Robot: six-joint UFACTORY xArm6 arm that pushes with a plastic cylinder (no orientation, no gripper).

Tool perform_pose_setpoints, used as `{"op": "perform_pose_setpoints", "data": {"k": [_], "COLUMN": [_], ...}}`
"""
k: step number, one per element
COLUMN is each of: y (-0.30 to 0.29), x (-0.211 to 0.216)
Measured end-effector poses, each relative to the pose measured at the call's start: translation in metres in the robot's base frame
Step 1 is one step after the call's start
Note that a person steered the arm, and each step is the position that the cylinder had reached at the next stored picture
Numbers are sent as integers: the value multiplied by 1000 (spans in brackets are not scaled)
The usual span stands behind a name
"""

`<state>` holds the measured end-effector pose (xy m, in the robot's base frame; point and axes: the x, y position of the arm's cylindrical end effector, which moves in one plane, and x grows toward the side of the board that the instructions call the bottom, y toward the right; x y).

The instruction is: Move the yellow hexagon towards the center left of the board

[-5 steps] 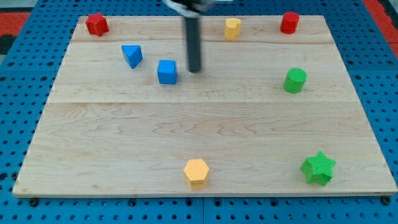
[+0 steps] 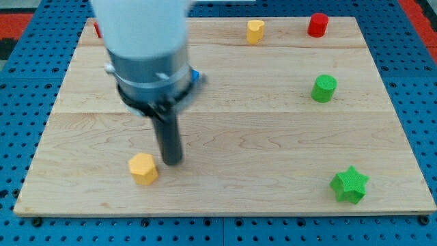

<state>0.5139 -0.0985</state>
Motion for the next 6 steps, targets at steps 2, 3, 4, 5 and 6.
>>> {"op": "perform_pose_setpoints", "data": {"k": [2,3,4,5,6], "y": [66,-24,-8,-8,33], "x": [71,66,-25,-45,20]}}
